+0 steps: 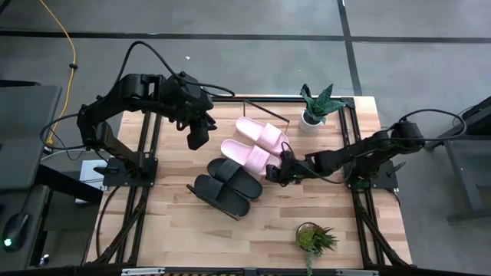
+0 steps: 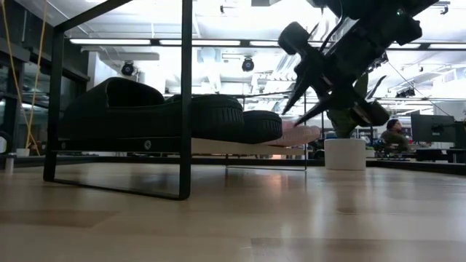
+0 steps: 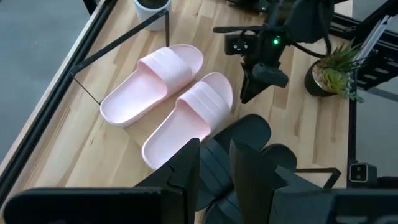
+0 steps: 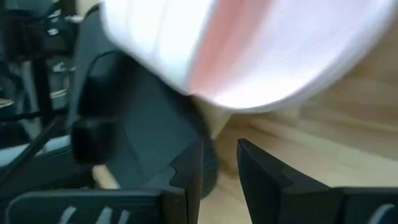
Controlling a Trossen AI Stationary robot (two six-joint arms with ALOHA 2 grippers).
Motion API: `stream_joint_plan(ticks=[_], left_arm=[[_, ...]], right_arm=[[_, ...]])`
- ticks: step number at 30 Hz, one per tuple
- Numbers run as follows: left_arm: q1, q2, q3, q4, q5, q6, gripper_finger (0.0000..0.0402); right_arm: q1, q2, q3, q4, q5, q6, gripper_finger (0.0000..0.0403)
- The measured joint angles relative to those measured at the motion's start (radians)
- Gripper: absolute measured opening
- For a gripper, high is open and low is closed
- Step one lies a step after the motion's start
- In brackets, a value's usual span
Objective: Pick and place slides into the shelf
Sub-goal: Put the pink slipper on the shelf
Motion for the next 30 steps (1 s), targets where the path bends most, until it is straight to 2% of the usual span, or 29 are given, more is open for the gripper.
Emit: stream_joint_plan(ticks=[7,13,20,25,30], left_arm=[[0.0,0.0,0.0,0.0,-0.003,0.0,0.0079],[0.0,0.0,0.0,0.001,-0.007,0.0,0.0079],[0.0,0.0,0.0,-0.001,-0.021,0.008,0.0079],[0.016,0.006,0.002,-0.043,-0.038,0.02,0.0079],[0.081,0.024,-0.017,-0.144,-0.019,0.047,0.0079]], right_arm=[[-0.024,0.001,0.0,-0.045,0.023,-0.015,0.0089],[-0.037,0.001,0.0,-0.054,0.099,-0.036,0.0089],[-0.039,0.001,0.0,-0.061,0.1,-0.045,0.0089],[-0.039,0.0,0.0,0.08,0.017,-0.106,0.0089],[-0.038,-0.006,0.0,0.183,0.02,-0.126,0.0089]])
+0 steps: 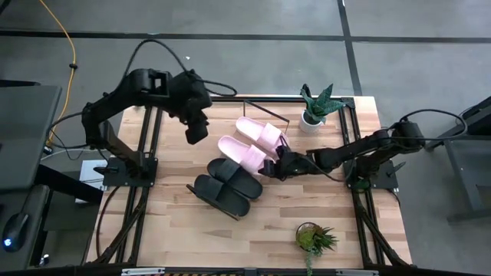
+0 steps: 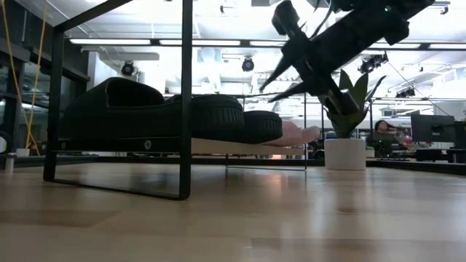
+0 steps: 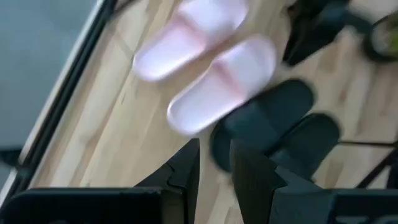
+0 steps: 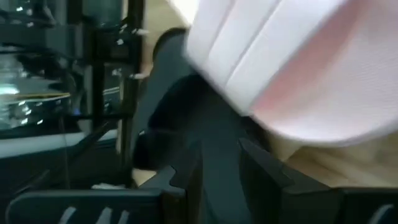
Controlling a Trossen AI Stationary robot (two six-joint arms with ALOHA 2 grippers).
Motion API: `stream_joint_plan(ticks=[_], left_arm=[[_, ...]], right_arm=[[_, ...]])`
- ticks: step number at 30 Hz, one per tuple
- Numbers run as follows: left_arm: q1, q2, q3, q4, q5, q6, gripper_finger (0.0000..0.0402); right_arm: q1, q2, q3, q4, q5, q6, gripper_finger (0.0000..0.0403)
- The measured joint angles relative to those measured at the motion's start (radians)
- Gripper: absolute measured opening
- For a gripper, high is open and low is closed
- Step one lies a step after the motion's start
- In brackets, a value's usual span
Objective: Pick and place slides into the shelf
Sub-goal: Put the pink slipper on the shelf
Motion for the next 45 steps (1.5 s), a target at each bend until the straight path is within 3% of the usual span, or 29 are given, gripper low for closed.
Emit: stream_joint_plan(ticks=[6,12,17,23,29,36,45], left_arm=[[0.04,0.001,-0.086,-0.01,0.013,0.017,0.0078],[0.041,0.001,-0.206,0.066,0.039,0.045,0.0078],[0.068,0.001,-0.399,0.177,0.159,0.049,0.0078],[0.085,0.001,-0.628,0.285,0.181,0.043,0.0078],[0.083,0.001,-0.819,0.44,0.279,0.043,0.0078],[0.094,0.001,-0.874,0.581,0.242,0.025,0.0078],[0.193,0.042,-0.874,0.584,0.228,0.074,0.0078]], right_arm=[[0.006,-0.001,-0.001,-0.185,0.008,0.019,0.0089],[0.022,-0.001,0.0,-0.118,0.04,0.002,0.0089],[0.021,-0.001,0.0,-0.113,0.046,-0.008,0.0089],[0.021,-0.008,0.0,-0.111,0.046,-0.023,0.0089],[0.021,-0.019,0.0,-0.121,0.066,-0.026,0.0089],[0.021,-0.019,0.0,-0.129,0.053,-0.019,0.0089],[0.021,-0.019,0.0,-0.129,0.061,-0.005,0.0089]])
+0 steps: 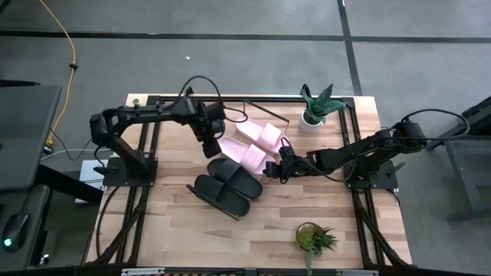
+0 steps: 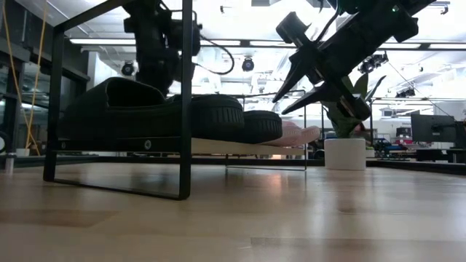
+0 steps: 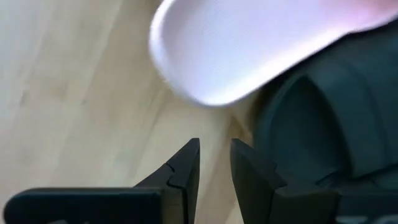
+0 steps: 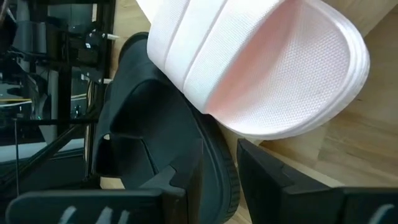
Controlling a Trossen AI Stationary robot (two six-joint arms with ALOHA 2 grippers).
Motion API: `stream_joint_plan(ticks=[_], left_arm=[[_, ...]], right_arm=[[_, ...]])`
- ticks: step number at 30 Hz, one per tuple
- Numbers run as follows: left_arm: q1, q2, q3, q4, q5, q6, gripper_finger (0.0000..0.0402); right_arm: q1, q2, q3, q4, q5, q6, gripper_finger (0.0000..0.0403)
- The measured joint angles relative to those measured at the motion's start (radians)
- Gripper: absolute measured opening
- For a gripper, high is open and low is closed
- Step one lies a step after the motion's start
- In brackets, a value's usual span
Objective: Pick and place slides into the shelf
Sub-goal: Put the pink slipper on the shelf
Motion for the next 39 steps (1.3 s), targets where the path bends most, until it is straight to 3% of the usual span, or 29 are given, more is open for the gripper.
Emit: stream_joint_plan(ticks=[17,39], left_arm=[[0.034,0.09,0.0,0.025,0.023,0.056,0.0078],[0.034,0.094,0.0,0.122,0.02,0.021,0.0078]], right_arm=[[0.0,0.0,0.0,-0.07,-0.002,0.016,0.0089],[-0.003,0.0,0.0,-0.172,-0.041,0.06,0.0089]])
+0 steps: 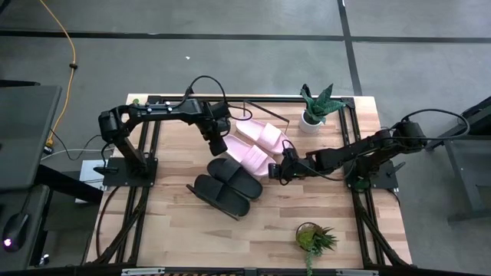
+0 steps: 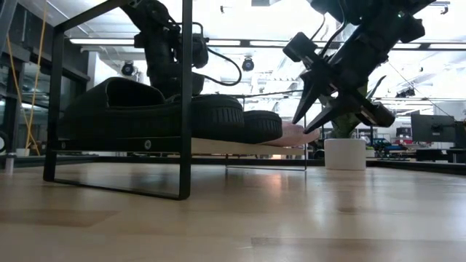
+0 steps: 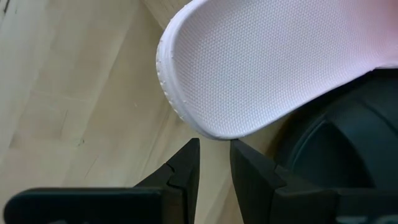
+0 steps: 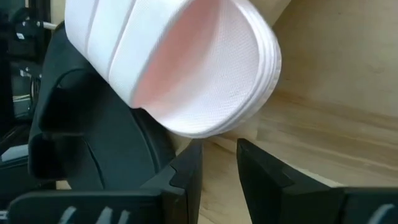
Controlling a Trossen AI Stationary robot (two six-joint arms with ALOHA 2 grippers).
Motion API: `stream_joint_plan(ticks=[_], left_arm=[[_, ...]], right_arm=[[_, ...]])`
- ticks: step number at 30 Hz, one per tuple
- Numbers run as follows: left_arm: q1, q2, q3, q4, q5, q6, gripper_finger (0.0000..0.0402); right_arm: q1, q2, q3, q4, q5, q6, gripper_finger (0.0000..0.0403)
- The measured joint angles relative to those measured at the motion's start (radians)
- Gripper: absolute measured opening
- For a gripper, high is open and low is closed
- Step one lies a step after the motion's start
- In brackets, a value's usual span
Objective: Pick and place slides into the shelf
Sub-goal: Put the pink slipper on the shelf
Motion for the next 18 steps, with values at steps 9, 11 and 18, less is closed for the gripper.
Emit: stream_joint_plan(ticks=[9,11,18], left_arm=[[0.0,0.0,0.0,0.0,0.0,0.0,0.0078],[0.0,0.0,0.0,0.0,0.0,0.0,0.0078],[0.0,0.0,0.0,0.0,0.0,0.0,0.0078]], right_arm=[[-0.024,0.0,0.001,-0.03,0.029,0.0,0.0089],[-0.03,0.0,0.001,-0.04,0.03,0.0,0.0089],[-0.033,0.0,0.001,-0.053,0.076,0.0,0.0089]])
